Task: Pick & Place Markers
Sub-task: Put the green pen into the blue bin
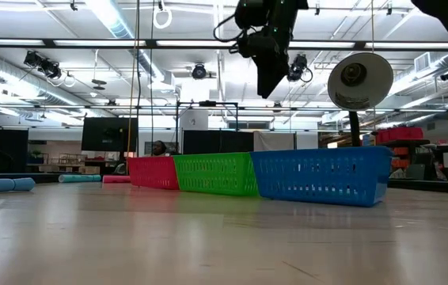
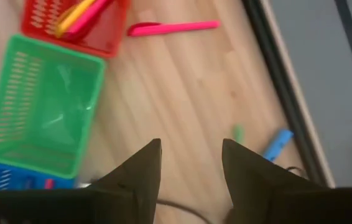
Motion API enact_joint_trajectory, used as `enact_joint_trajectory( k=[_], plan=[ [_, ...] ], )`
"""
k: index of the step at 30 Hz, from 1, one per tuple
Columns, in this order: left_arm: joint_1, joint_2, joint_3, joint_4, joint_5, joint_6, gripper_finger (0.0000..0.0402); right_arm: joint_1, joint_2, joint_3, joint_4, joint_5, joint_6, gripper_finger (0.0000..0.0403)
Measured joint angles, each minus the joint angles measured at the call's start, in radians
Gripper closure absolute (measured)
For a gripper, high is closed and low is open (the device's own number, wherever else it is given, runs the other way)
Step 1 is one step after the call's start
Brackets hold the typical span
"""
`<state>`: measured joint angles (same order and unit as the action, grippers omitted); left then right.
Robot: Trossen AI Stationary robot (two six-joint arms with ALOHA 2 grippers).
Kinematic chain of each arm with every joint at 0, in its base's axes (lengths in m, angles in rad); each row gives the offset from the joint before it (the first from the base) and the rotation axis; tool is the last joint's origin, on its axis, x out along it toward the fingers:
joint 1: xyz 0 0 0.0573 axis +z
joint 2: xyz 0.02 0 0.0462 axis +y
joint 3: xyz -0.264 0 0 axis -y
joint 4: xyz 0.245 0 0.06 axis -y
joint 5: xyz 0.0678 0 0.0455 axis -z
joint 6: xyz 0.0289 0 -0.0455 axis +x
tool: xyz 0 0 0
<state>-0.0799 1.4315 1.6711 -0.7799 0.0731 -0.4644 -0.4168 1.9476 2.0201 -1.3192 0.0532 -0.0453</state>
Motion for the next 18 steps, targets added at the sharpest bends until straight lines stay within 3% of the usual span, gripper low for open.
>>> enact_joint_trajectory(
  k=[18],
  plan=[
    [0.0, 0.0, 0.0, 0.002, -0.025, -0.05, 0.0126, -0.261, 0.0, 0.0, 0.014, 0.02, -0.2, 0.0234]
  ],
)
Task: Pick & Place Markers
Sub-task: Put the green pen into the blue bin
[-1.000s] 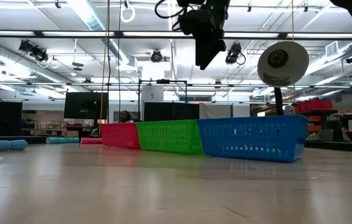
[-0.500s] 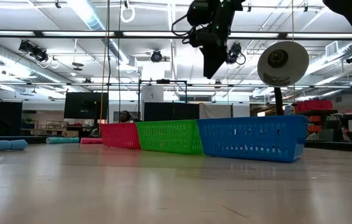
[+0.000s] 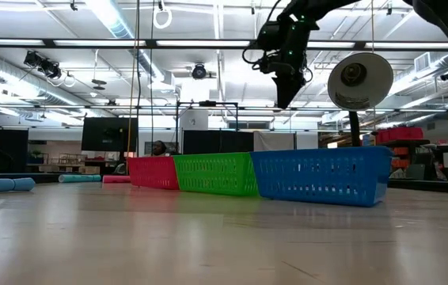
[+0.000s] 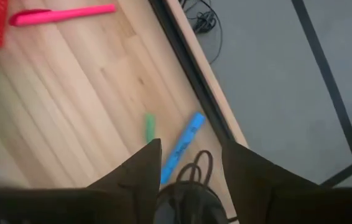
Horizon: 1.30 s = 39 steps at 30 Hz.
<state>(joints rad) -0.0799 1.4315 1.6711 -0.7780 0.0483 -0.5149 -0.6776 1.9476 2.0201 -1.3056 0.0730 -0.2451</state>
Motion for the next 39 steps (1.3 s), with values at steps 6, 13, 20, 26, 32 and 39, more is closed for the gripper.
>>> enact_joint_trajectory(
  k=[6, 13, 20, 26, 32, 39],
  plan=[
    [0.004, 0.0, 0.0, 0.001, -0.003, 0.0, 0.0126, 0.003, 0.034, 0.0, -0.006, -0.041, -0.003, 0.0234],
    [0.005, 0.0, 0.0, 0.001, -0.003, 0.0, 0.0126, 0.003, 0.084, -0.001, 0.004, -0.053, -0.03, 0.023],
    [0.005, 0.0, 0.0, 0.001, -0.003, 0.0, 0.0126, 0.006, 0.132, -0.001, 0.004, -0.066, -0.032, 0.0225],
    [0.005, 0.0, 0.0, 0.001, -0.006, 0.002, 0.0126, 0.018, 0.138, -0.112, 0.067, -0.066, -0.033, 0.0225],
    [0.005, 0.0, 0.0, 0.001, -0.025, 0.003, 0.0126, 0.026, 0.138, -0.238, 0.133, -0.065, -0.036, 0.0225],
    [0.005, 0.0, 0.0, 0.001, -0.026, 0.002, 0.0126, 0.035, 0.137, -0.34, 0.24, -0.064, -0.053, 0.0225]
  ],
)
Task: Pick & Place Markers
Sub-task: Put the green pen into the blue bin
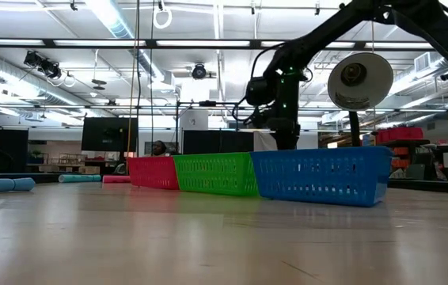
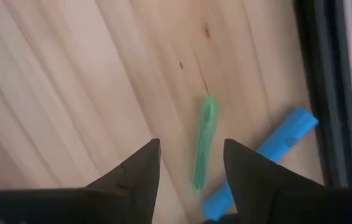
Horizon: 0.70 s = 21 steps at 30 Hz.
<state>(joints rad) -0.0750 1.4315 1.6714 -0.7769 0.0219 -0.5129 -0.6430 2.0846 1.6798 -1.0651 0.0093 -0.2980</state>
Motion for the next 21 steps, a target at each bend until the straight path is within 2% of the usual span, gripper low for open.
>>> enact_joint_trajectory(
  k=[21],
  plan=[
    [0.007, 0.0, 0.0, 0.0, -0.007, -0.001, 0.0126, -0.034, 0.0, -0.163, 0.193, -0.03, -0.065, 0.0225]
  ],
)
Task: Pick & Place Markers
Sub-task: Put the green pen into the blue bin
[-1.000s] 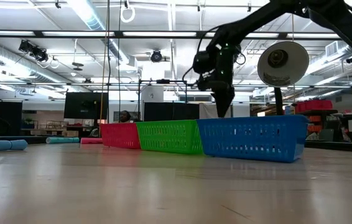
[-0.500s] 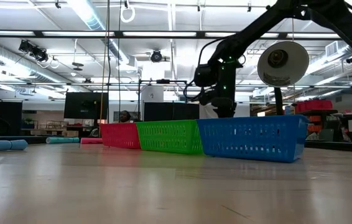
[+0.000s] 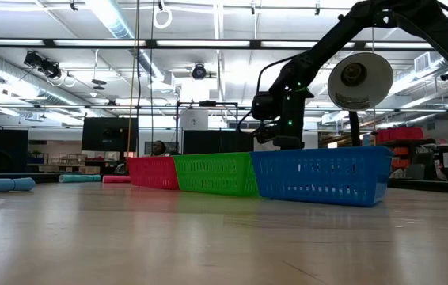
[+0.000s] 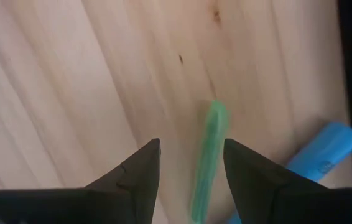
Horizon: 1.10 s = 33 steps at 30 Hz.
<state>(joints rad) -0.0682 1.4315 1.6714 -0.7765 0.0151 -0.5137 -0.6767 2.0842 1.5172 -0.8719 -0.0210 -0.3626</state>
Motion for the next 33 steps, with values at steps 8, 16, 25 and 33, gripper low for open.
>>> enact_joint_trajectory(
  k=[8, 16, 25, 33],
  plan=[
    [-0.001, 0.0, 0.0, 0.0, -0.003, 0.0, 0.0126, -0.026, 0.0, -0.026, 0.027, -0.05, 0.005, 0.0225],
    [0.0, 0.0, 0.0, 0.0, -0.004, 0.001, 0.0126, -0.02, -0.009, -0.106, 0.086, -0.059, -0.002, 0.0225],
    [0.0, 0.0, 0.0, 0.0, -0.003, 0.001, 0.0126, 0.019, -0.006, -0.117, 0.117, 0.005, -0.062, 0.027],
    [0.0, 0.0, 0.0, -0.009, -0.003, 0.001, 0.0126, 0.039, -0.005, -0.117, 0.132, 0.01, -0.086, 0.0387]
  ],
)
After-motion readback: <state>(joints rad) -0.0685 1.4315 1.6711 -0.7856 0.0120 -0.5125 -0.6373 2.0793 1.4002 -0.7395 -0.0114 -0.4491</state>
